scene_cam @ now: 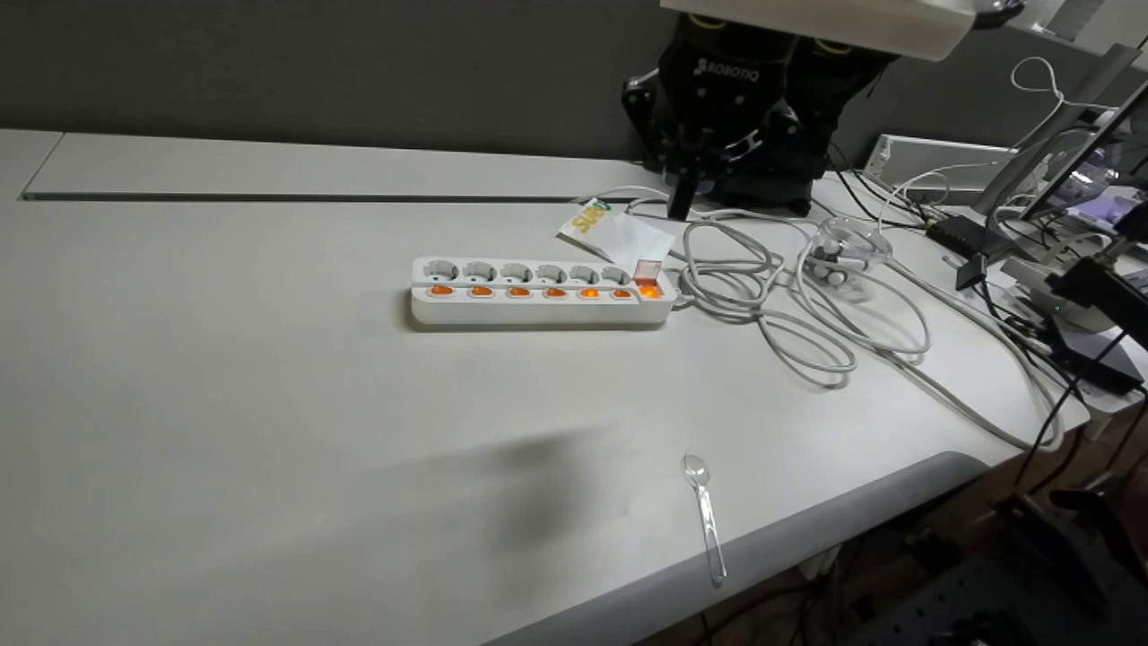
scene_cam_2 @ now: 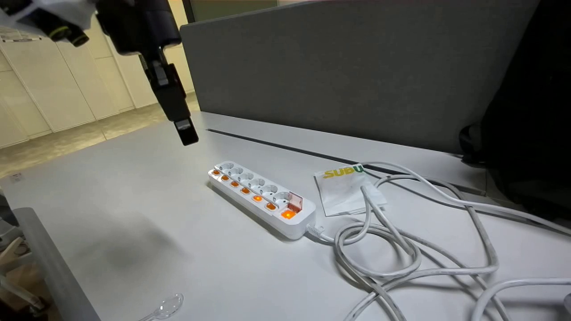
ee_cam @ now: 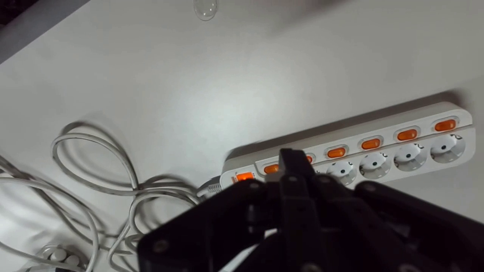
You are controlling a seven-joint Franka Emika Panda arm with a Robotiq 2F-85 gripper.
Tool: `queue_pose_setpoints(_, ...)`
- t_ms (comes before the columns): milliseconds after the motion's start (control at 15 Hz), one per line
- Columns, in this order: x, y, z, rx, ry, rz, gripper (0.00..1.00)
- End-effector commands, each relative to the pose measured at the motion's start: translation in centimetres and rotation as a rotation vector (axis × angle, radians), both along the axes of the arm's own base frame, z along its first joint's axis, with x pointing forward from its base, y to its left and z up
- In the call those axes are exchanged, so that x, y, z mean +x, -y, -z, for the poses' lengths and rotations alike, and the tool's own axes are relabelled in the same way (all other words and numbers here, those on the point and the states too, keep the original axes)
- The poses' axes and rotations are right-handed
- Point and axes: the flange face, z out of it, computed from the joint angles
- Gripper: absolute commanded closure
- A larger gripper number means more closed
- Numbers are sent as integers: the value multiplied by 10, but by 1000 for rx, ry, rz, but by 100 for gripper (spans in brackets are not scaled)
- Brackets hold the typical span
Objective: Turn on the fourth switch on the extension cord
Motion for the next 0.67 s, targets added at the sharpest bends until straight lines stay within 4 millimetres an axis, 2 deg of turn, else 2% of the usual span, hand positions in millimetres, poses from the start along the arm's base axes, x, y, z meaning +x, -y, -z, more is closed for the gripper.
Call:
queue_pose_setpoints(0, 0, -1, 0, 0, -1, -2, 99)
queue_pose_setpoints(133, 0, -1, 0, 0, -1, -4, 100)
queue_pose_setpoints(333, 13, 15, 11, 13, 26, 50, 100)
queue_pose_setpoints(600, 28, 32, 37, 17, 13, 62, 100)
